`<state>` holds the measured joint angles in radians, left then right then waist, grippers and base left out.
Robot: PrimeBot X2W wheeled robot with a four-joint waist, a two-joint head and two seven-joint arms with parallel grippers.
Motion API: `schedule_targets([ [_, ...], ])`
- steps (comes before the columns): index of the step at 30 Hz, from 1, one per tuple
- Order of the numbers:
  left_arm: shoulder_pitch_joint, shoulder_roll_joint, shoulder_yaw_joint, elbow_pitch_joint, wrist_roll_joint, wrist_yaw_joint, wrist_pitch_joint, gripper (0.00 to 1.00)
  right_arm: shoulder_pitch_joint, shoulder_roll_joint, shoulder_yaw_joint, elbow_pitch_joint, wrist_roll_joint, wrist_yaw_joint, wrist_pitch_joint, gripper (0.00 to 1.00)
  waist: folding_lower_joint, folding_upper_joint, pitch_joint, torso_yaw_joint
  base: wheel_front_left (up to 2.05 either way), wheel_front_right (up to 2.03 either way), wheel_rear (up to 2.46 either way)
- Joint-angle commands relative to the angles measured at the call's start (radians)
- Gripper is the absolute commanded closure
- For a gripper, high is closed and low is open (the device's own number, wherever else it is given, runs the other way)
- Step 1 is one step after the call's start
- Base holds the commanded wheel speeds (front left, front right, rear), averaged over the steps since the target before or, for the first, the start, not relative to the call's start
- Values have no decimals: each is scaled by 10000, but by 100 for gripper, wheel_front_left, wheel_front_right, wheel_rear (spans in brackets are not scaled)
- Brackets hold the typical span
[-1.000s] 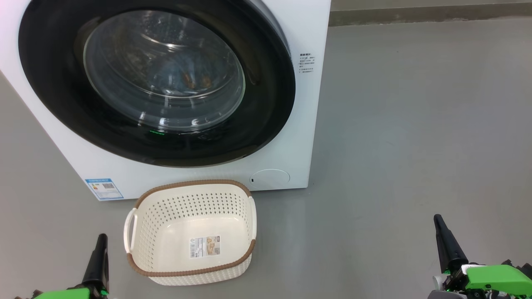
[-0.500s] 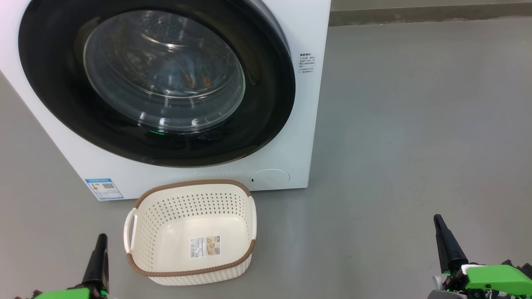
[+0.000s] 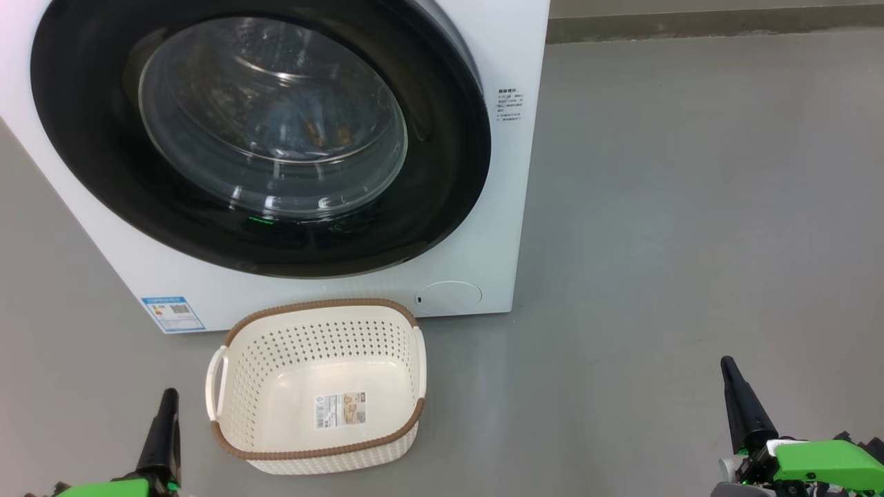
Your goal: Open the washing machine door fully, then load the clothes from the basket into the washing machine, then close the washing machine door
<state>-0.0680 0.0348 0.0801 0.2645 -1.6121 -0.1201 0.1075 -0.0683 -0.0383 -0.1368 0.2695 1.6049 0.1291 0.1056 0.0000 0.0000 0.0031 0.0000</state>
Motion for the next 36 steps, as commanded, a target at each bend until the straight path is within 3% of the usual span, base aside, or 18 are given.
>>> schedule_targets([
  [1, -400, 158, 343, -195, 41, -106, 62, 100, -396, -120, 233, -248, 40, 16, 75, 100, 0, 0, 0, 0, 0, 0, 0],
  [36, -401, 156, 346, -195, 43, -106, 64, 100, -396, -120, 233, -248, 40, 16, 74, 100, 0, 0, 0, 0, 0, 0, 0],
])
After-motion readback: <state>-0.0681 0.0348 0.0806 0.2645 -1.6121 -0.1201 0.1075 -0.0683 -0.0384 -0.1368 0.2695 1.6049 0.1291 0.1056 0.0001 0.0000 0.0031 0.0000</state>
